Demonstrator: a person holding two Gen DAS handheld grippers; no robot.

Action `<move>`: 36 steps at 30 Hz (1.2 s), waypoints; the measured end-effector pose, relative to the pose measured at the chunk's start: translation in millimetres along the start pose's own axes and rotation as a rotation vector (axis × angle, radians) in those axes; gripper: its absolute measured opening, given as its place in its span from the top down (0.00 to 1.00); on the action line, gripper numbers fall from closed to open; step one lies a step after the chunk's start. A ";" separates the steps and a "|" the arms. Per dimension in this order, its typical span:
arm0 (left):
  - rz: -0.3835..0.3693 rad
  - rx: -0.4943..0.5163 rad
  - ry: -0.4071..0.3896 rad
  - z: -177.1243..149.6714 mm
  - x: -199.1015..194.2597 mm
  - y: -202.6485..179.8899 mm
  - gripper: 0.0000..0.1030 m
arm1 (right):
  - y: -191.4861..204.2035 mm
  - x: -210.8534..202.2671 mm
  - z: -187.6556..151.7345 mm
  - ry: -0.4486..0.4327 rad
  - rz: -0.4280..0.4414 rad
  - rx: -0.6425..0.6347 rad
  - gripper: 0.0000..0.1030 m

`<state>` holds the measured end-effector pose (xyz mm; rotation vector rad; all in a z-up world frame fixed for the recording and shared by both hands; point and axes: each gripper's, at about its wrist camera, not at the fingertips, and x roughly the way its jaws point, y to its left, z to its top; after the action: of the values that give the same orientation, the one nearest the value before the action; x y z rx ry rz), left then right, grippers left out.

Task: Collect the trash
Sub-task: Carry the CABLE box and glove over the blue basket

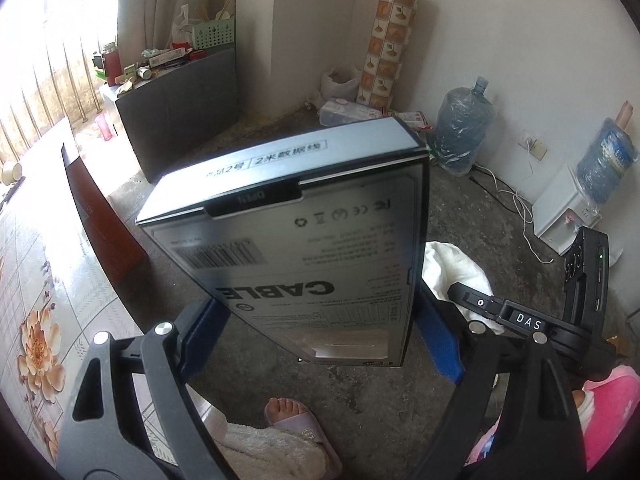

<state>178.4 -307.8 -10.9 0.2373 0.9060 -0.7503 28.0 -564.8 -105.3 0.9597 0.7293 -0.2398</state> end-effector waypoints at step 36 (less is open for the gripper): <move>-0.096 0.024 0.320 68.4 172.3 0.6 0.20 | -65.7 98.8 63.3 0.097 -0.069 0.166 0.84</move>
<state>288.3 -424.6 -104.0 0.3431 1.2183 -0.8255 97.8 -641.4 -191.0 1.1105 0.8421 -0.3194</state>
